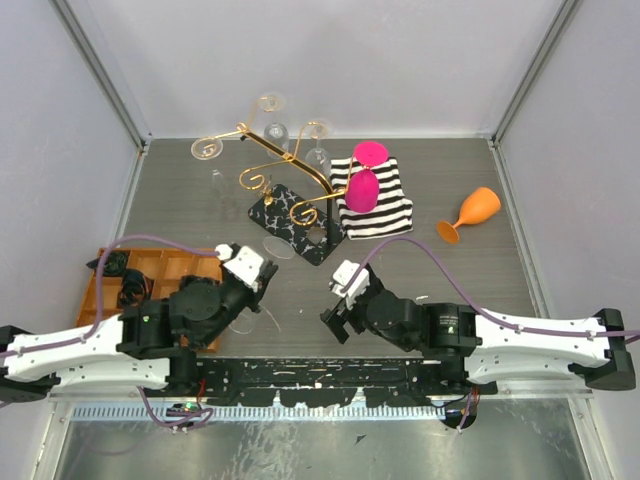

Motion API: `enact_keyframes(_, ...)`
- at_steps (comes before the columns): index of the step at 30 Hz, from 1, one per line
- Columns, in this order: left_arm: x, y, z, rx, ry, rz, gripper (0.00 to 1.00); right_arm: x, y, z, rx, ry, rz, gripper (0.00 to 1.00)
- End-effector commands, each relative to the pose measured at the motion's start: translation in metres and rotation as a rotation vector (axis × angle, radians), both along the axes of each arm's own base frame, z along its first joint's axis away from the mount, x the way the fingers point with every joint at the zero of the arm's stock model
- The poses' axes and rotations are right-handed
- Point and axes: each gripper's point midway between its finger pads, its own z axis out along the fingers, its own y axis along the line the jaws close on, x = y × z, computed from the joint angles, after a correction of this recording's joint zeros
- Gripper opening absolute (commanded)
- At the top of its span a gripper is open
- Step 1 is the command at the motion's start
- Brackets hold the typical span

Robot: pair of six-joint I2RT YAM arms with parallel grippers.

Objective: Place the wine glass upside down on the wine glass rack
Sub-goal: Turn the wine glass upside down at the wine rack.

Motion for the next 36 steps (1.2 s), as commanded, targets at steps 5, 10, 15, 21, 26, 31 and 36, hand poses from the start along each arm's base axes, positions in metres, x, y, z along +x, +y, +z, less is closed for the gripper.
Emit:
enact_keyframes(5, 0.036, -0.013, 0.018, -0.162, -0.092, -0.046, 0.00, -0.001, -0.011, 0.020, 0.180, 0.053, -0.074, 0.93)
enact_keyframes(10, 0.067, -0.017, 0.014, -0.230, -0.084, -0.107, 0.00, -0.001, -0.014, 0.015, 0.168, 0.056, -0.079, 0.93)
enact_keyframes(15, 0.093, -0.011, 0.027, -0.332, -0.194, -0.096, 0.00, -0.002, -0.015, 0.008, 0.169, 0.071, -0.083, 0.93)
enact_keyframes(21, 0.117, -0.013, 0.025, -0.376, -0.245, -0.083, 0.00, -0.002, -0.018, 0.003, 0.165, 0.073, -0.089, 0.93)
enact_keyframes(26, 0.140, -0.009, 0.022, -0.422, -0.260, -0.025, 0.00, -0.002, -0.019, 0.001, 0.157, 0.075, -0.090, 0.93)
enact_keyframes(31, 0.150, -0.011, 0.020, -0.435, -0.323, -0.046, 0.00, -0.002, -0.021, -0.005, 0.149, 0.084, -0.098, 0.93)
enact_keyframes(36, 0.161, -0.011, 0.015, -0.451, -0.333, -0.020, 0.00, -0.003, -0.020, -0.008, 0.141, 0.090, -0.093, 0.93)
